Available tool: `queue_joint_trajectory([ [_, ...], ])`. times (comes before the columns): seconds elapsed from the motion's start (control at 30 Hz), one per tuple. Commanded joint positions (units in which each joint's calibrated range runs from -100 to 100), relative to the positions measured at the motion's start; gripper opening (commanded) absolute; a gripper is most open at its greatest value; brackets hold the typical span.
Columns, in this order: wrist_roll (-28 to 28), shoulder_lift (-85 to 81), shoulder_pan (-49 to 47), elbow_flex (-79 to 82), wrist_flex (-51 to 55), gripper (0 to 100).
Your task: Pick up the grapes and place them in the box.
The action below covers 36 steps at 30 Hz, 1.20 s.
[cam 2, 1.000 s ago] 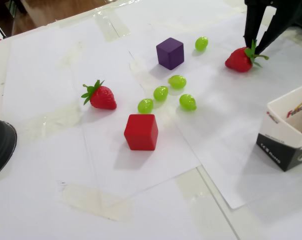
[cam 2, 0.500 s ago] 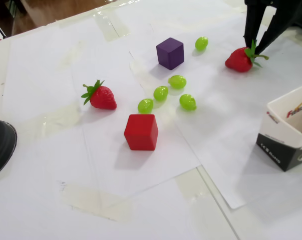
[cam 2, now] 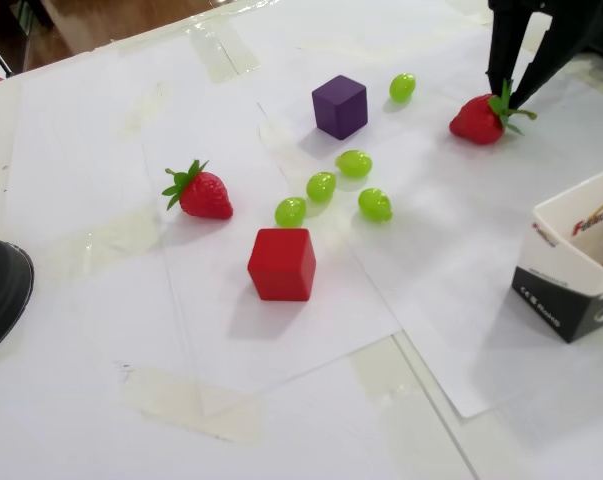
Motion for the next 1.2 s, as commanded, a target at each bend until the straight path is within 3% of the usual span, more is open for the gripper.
queue_joint_trajectory([
  [0.0, -0.4, 0.2, -0.3, 0.0, 0.5, 0],
  [0.6, -3.1, 0.2, 1.4, 0.0, 1.1, 0],
  [0.87, -5.6, 0.2, -0.7, -1.6, -6.8, 0],
  [1.17, -5.3, 3.4, 5.2, -21.3, 4.4, 0],
])
